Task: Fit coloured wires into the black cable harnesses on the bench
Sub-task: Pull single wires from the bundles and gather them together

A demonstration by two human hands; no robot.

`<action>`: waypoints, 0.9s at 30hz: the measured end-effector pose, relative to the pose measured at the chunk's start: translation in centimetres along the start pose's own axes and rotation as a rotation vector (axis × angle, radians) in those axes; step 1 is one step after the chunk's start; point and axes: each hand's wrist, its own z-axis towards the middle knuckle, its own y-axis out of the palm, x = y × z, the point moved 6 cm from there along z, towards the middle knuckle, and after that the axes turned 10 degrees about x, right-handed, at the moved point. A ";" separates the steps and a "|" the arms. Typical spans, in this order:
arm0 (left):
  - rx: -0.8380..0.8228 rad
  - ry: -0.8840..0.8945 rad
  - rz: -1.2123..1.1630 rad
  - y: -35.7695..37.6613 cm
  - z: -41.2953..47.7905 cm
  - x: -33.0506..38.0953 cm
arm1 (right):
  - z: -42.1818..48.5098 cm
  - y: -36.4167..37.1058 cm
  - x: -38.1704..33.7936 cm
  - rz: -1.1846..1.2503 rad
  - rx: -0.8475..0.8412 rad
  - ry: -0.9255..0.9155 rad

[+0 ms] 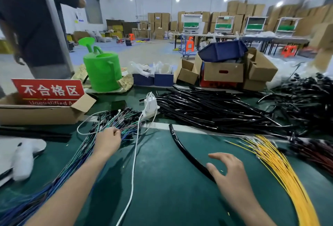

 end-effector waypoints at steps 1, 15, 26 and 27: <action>0.027 -0.016 -0.029 -1.1 0.3 0.3 | 0.2 -0.4 -0.3 0.023 0.010 -0.003; 0.160 -0.026 -0.228 -8.7 -3.5 1.0 | -1.5 6.7 -5.8 0.756 -0.577 0.454; 0.281 0.427 -0.259 -11.1 -12.4 8.3 | 1.4 12.4 -16.5 1.031 -0.927 0.451; 0.279 0.430 -0.261 -11.2 -12.9 8.1 | 1.4 12.1 -16.9 1.064 -0.962 0.425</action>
